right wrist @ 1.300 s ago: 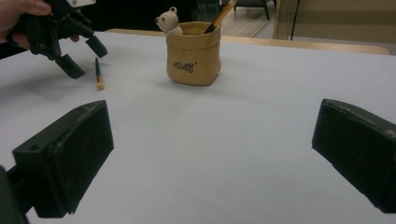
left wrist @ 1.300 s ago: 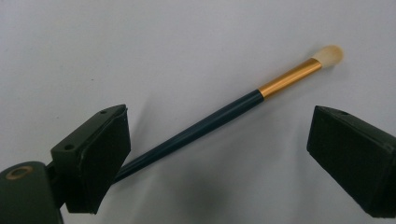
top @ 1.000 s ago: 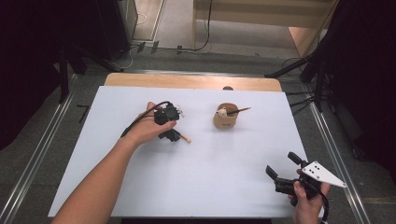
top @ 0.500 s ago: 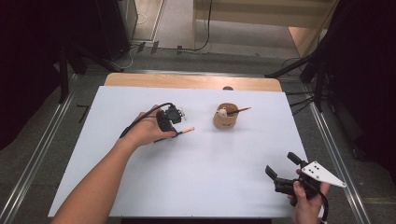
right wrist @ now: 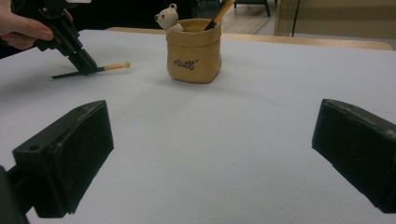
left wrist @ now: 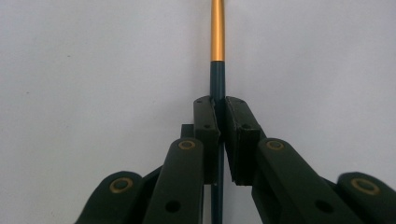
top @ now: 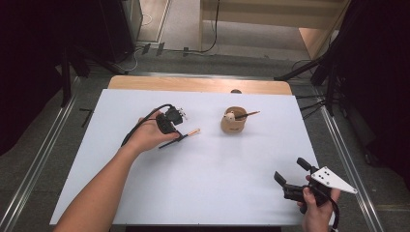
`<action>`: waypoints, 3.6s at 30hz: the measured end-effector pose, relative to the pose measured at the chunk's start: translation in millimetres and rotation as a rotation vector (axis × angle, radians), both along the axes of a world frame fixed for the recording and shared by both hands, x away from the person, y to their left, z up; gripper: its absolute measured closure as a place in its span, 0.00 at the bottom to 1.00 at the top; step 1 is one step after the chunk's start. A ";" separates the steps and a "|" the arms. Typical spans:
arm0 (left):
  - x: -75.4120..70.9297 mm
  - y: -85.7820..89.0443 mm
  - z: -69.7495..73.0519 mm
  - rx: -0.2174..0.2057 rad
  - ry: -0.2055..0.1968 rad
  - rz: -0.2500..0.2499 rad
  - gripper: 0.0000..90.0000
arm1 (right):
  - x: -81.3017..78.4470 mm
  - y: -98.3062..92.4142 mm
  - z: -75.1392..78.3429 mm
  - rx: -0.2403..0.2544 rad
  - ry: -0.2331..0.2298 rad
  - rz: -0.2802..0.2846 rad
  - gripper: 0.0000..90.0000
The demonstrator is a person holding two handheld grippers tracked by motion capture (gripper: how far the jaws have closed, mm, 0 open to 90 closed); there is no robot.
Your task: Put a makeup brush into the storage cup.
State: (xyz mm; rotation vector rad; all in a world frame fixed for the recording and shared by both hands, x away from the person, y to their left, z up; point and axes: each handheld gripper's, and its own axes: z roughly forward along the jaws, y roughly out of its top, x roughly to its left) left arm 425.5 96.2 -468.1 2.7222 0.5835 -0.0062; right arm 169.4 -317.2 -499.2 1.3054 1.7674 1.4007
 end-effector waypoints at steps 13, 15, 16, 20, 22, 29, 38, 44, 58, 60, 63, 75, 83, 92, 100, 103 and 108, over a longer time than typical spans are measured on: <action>-16.9 27.2 29.1 -0.225 -0.065 0.066 0.94 | 0.1 5.3 1.2 -0.006 0.000 0.007 0.00; -18.9 29.0 31.8 -0.249 -0.068 0.074 0.94 | 0.2 5.6 1.4 -0.009 -0.002 0.007 0.00; -20.7 31.0 34.1 -0.277 -0.072 0.078 0.94 | 0.1 6.0 1.5 -0.008 -0.004 0.008 0.00; -29.2 36.5 42.4 -0.344 -0.092 0.081 0.94 | 0.4 7.5 1.5 -0.010 -0.001 0.010 0.00; -34.2 38.3 45.2 -0.372 -0.100 0.082 0.94 | 0.5 7.9 1.5 -0.009 -0.001 0.009 0.00; -57.0 50.3 48.4 -0.474 -0.136 0.115 0.94 | 0.7 14.4 5.8 -0.014 -0.011 0.023 0.00; -91.7 67.4 50.0 -0.611 -0.181 0.162 0.94 | 8.3 32.2 20.0 -0.011 -0.003 0.042 0.00; -108.0 79.1 50.4 -0.701 -0.199 0.183 0.94 | 15.0 42.5 26.4 -0.014 -0.005 0.059 0.00; -132.9 95.4 36.3 -0.831 -0.229 0.212 0.94 | 35.3 74.8 44.9 -0.001 -0.006 0.100 0.00; -134.6 95.7 36.2 -0.832 -0.234 0.210 0.94 | 36.6 78.0 45.5 0.001 -0.005 0.106 0.00; -136.7 97.5 36.1 -0.860 -0.240 0.215 0.94 | 40.7 87.9 46.9 0.013 0.001 0.117 0.00; -138.1 99.7 32.0 -0.922 -0.250 0.218 0.94 | 55.9 135.2 51.9 0.096 0.002 0.176 0.14; -139.2 93.0 28.5 -0.933 -0.249 0.204 0.94 | 63.4 159.7 55.3 0.178 0.006 0.212 0.30; -141.6 86.7 27.2 -0.942 -0.256 0.189 0.94 | 68.7 180.9 63.4 0.217 0.017 0.241 0.38; -143.8 82.0 25.6 -0.960 -0.254 0.183 0.94 | 72.6 197.6 66.5 0.288 0.034 0.305 0.57; -145.2 79.8 25.2 -0.964 -0.252 0.182 0.94 | 74.1 202.2 66.4 0.307 0.028 0.311 0.58; -145.4 78.0 23.4 -0.960 -0.250 0.179 0.94 | 76.5 215.3 68.3 0.331 0.034 0.342 0.61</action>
